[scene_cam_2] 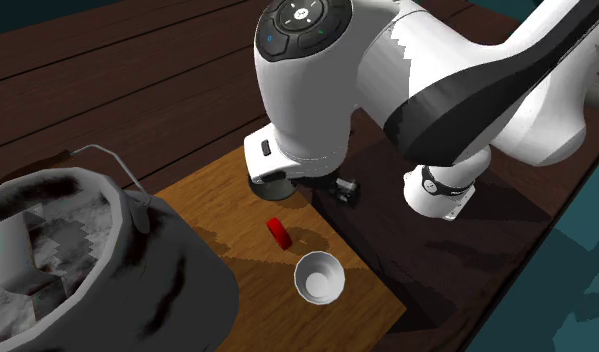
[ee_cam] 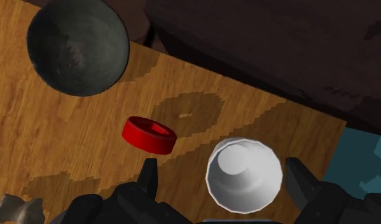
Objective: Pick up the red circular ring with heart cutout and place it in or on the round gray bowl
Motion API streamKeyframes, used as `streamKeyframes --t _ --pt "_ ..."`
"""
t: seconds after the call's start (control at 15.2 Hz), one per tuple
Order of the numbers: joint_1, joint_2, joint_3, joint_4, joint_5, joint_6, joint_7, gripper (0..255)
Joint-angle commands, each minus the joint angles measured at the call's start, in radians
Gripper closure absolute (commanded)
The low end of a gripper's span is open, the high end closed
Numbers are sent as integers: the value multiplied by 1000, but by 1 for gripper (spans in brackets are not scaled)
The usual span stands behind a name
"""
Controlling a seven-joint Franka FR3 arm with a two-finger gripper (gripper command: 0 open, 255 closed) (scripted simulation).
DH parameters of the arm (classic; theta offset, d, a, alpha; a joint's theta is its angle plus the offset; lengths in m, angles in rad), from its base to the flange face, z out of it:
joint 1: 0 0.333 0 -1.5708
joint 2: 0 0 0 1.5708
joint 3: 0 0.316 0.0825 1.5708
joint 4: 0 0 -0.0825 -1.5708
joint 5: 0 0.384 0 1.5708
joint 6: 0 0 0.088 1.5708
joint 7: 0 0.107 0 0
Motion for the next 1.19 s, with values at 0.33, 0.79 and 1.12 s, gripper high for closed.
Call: streamKeyframes --t 0.33,0.79,1.12 --pt "15 302 -48 69 12 170 -174 0" --pt "4 603 -42 188 47 287 -335 0" --pt "-16 812 -15 301 57 339 -428 0"
